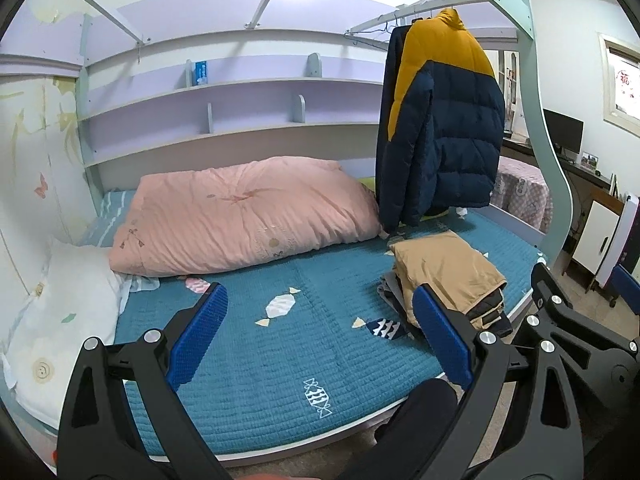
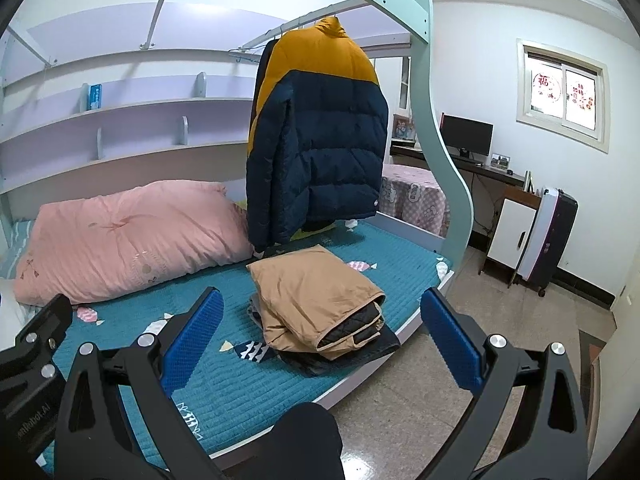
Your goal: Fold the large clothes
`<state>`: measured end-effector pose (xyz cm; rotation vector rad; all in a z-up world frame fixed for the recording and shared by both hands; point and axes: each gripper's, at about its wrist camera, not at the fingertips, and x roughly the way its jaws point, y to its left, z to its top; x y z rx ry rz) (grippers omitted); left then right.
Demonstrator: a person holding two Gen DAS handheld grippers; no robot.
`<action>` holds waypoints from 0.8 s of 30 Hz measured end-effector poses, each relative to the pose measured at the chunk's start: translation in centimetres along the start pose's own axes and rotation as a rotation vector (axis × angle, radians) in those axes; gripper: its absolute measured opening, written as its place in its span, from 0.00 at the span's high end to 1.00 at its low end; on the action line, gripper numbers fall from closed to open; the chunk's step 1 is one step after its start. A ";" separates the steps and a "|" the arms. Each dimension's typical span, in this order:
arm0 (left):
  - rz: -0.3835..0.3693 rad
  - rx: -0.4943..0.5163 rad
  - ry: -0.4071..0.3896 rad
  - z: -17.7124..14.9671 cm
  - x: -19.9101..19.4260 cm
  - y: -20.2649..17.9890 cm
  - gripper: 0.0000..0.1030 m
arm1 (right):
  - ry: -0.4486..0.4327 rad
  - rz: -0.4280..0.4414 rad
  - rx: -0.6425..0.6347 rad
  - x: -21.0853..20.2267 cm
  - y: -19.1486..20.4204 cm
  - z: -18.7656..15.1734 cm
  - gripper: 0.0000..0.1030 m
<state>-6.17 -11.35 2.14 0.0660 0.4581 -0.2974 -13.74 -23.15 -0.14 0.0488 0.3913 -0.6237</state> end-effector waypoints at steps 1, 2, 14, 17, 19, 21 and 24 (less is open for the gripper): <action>0.000 -0.001 0.000 0.0 -0.1 0.0 0.09 | 0.000 -0.001 0.001 -0.1 0.0 0.0 0.07; -0.001 -0.002 0.000 -0.1 -0.1 0.1 0.09 | 0.000 -0.001 -0.001 -0.1 0.0 -0.1 0.07; 0.004 -0.006 0.002 -0.1 -0.3 0.1 0.09 | 0.002 0.005 0.005 -0.4 -0.1 -0.1 0.07; 0.001 -0.006 0.002 -0.2 -0.4 0.1 0.09 | 0.003 0.004 0.005 -0.4 -0.1 -0.1 0.07; -0.002 -0.006 0.003 -0.2 -0.4 0.2 0.09 | 0.003 0.005 0.005 -0.5 -0.1 -0.1 0.07; -0.012 -0.008 0.011 -0.3 -0.4 0.2 0.09 | 0.003 0.006 0.006 -0.5 -0.1 -0.1 0.07; -0.026 -0.022 0.023 -0.3 -0.4 0.4 0.08 | 0.005 0.007 0.006 -0.4 -0.1 -0.1 0.07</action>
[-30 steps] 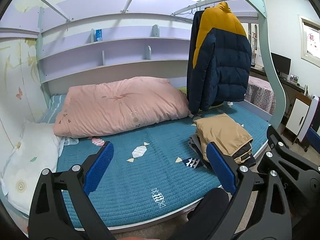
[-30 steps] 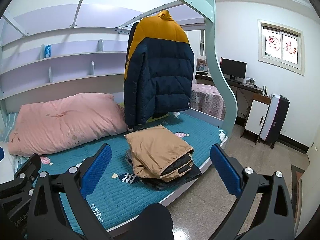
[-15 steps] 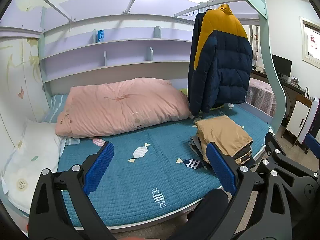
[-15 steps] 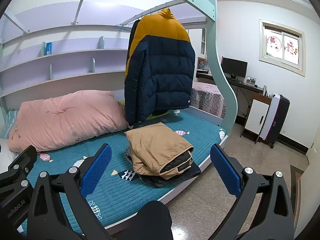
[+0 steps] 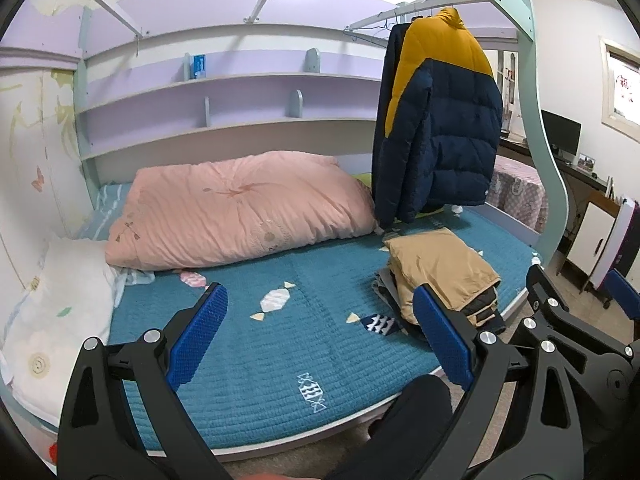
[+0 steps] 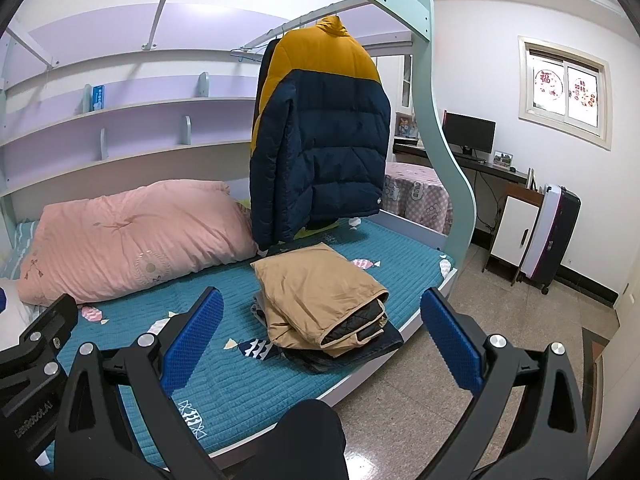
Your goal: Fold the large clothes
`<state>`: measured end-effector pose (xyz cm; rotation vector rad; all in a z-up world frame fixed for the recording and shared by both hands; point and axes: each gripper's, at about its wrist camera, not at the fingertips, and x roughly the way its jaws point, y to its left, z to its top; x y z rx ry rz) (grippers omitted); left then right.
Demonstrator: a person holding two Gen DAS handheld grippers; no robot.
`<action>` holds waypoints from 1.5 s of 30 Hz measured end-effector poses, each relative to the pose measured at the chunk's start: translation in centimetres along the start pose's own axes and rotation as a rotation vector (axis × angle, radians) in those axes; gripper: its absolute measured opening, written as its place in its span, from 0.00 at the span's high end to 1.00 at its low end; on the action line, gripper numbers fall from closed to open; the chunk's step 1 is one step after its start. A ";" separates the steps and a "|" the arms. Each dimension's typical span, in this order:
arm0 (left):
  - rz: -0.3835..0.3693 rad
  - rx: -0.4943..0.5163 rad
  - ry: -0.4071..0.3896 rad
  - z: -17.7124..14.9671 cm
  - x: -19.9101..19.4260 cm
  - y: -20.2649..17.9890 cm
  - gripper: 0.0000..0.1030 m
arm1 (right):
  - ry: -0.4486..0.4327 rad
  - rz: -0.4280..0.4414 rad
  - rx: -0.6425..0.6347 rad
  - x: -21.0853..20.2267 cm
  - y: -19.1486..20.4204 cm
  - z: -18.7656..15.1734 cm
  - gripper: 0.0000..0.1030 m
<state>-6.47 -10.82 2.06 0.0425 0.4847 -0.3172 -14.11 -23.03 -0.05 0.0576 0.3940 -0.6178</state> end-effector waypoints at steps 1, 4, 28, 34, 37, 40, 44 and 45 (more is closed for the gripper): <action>0.005 0.001 0.000 0.1 0.1 0.0 0.08 | 0.000 0.002 -0.001 0.0 0.0 -0.1 0.07; 0.007 0.004 0.005 0.0 0.1 -0.1 0.08 | 0.007 0.004 0.002 0.0 0.1 -0.2 0.07; 0.000 -0.001 0.017 0.2 0.4 -0.3 0.08 | 0.006 -0.012 0.000 -0.6 0.2 -0.4 0.07; 0.001 -0.001 0.020 0.2 0.4 -0.2 0.08 | 0.015 -0.006 0.001 -0.7 0.0 -0.6 0.07; 0.001 -0.002 0.017 0.2 0.4 -0.3 0.08 | 0.018 -0.005 0.000 -0.6 -0.1 -0.5 0.07; 0.001 -0.001 0.020 0.2 0.4 -0.3 0.08 | 0.019 -0.006 0.000 -0.6 -0.1 -0.6 0.07; 0.000 0.000 0.023 0.1 0.3 -0.2 0.08 | 0.023 -0.006 0.002 -0.5 -0.2 -0.6 0.07; 0.001 0.000 0.023 0.1 0.3 -0.2 0.08 | 0.022 -0.005 0.001 -0.5 -0.2 -0.6 0.07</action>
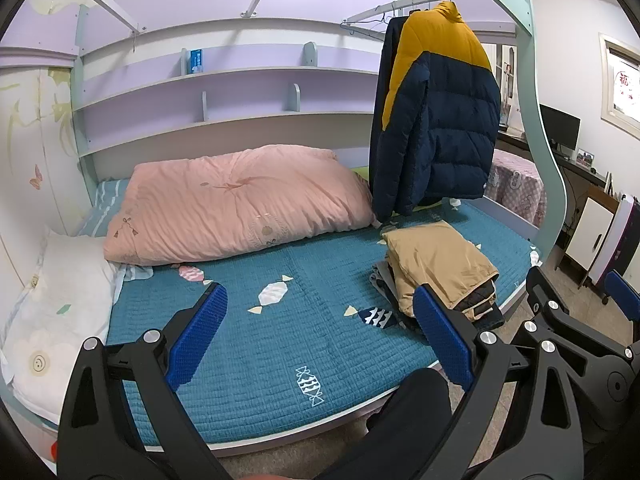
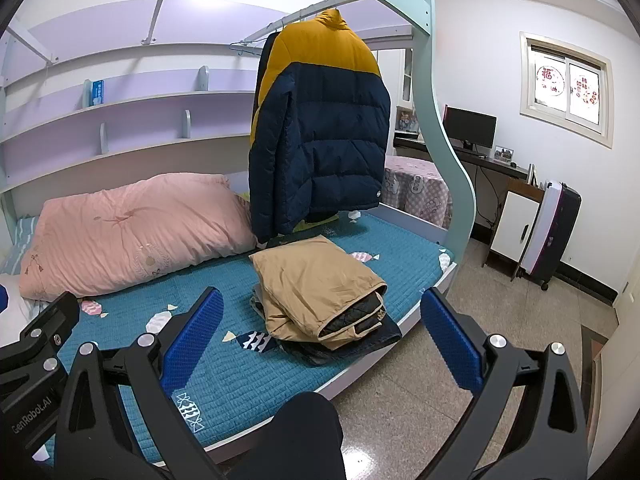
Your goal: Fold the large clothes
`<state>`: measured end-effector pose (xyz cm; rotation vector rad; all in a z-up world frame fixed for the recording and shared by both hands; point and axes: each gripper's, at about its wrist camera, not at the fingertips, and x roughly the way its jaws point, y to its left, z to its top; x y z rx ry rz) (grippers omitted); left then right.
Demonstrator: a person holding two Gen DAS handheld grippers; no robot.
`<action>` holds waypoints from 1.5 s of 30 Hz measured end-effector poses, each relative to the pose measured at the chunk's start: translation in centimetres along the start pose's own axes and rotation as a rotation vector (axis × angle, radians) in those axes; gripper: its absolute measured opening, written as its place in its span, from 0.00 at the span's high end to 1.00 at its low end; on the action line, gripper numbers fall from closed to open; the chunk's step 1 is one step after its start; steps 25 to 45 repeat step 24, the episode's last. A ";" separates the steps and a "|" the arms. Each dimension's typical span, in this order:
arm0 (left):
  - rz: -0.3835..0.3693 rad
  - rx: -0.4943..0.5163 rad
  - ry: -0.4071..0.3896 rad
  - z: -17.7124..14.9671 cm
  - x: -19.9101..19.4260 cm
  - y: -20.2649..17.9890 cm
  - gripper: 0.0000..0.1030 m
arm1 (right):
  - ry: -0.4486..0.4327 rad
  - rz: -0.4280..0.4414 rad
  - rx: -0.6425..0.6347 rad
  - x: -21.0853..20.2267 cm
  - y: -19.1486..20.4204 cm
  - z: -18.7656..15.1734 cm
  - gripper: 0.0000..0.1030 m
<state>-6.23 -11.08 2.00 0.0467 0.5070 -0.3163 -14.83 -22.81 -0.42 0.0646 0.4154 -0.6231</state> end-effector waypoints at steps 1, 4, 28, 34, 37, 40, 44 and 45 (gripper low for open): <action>-0.001 0.001 0.000 -0.1 0.0 0.0 0.08 | 0.000 0.000 0.000 0.0 0.0 0.0 0.07; -0.003 0.000 0.002 0.0 0.0 0.0 0.08 | 0.000 0.000 0.000 0.0 0.0 0.0 0.07; -0.004 -0.001 0.021 -0.9 -0.1 0.3 0.08 | 0.004 0.003 -0.001 0.1 -0.1 0.0 0.07; -0.004 -0.001 0.021 -0.9 -0.1 0.3 0.08 | 0.004 0.003 -0.001 0.1 -0.1 0.0 0.07; -0.004 -0.001 0.021 -0.9 -0.1 0.3 0.08 | 0.004 0.003 -0.001 0.1 -0.1 0.0 0.07; -0.004 -0.001 0.021 -0.9 -0.1 0.3 0.08 | 0.004 0.003 -0.001 0.1 -0.1 0.0 0.07; -0.004 -0.001 0.021 -0.9 -0.1 0.3 0.08 | 0.004 0.003 -0.001 0.1 -0.1 0.0 0.07; -0.004 -0.001 0.021 -0.9 -0.1 0.3 0.08 | 0.004 0.003 -0.001 0.1 -0.1 0.0 0.07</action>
